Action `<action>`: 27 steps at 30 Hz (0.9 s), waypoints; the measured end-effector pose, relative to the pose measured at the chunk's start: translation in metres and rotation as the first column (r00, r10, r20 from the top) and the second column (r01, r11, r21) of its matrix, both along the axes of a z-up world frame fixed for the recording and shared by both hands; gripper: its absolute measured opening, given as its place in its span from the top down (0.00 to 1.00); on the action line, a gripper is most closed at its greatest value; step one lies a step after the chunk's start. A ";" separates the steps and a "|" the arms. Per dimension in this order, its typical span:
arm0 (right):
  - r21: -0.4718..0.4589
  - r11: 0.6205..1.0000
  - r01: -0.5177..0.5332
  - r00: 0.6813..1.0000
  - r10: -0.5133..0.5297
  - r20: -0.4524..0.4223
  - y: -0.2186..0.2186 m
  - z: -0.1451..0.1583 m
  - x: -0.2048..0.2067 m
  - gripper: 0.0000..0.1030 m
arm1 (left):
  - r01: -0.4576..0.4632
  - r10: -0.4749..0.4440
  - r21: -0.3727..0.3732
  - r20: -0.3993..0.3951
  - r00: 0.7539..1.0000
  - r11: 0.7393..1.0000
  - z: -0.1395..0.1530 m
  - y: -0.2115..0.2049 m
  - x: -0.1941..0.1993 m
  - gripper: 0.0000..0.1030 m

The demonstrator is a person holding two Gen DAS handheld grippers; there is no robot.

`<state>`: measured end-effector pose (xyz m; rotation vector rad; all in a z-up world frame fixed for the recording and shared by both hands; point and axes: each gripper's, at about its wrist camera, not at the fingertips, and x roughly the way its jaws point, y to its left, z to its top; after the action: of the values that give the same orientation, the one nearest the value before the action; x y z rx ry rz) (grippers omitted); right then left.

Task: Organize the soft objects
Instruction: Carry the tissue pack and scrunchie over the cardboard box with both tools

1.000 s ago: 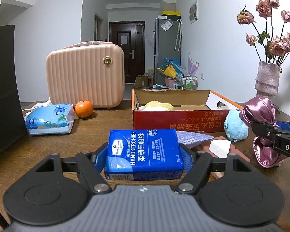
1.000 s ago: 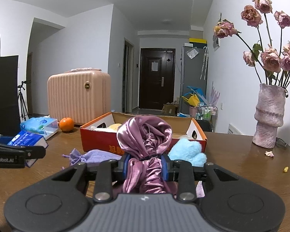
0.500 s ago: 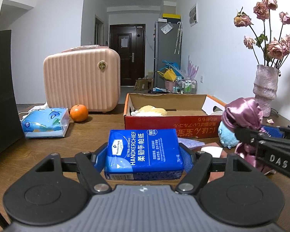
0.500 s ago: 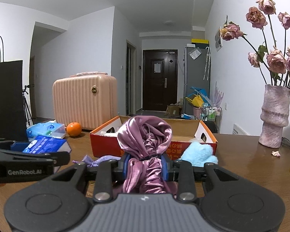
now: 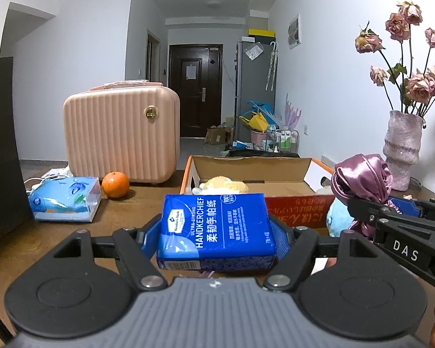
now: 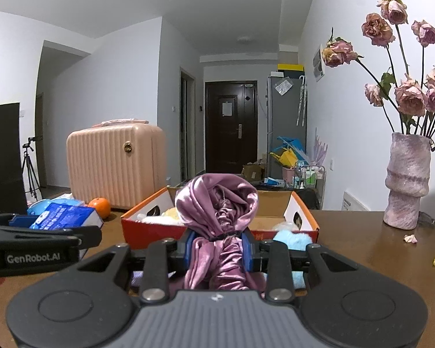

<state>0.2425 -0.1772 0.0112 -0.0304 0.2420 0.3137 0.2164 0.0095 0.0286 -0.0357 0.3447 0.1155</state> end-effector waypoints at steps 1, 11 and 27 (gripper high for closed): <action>0.000 1.000 0.002 1.000 -0.002 0.003 0.000 0.001 0.002 0.70 | 0.001 -0.001 0.002 0.001 1.000 1.000 0.001 0.000 0.003 0.27; 0.029 0.999 0.029 1.000 -0.030 0.010 -0.002 0.007 0.028 0.70 | -0.007 0.007 -0.002 0.030 1.000 1.000 0.013 -0.003 0.031 0.27; 0.041 0.998 0.051 0.999 -0.051 0.011 0.006 0.009 0.078 0.70 | -0.019 0.019 -0.006 0.048 0.999 1.000 0.015 -0.006 0.080 0.27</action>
<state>0.3205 -0.1711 0.0201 0.0137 0.2237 0.2673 0.2961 0.0037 0.0438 -0.0471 0.2963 0.1326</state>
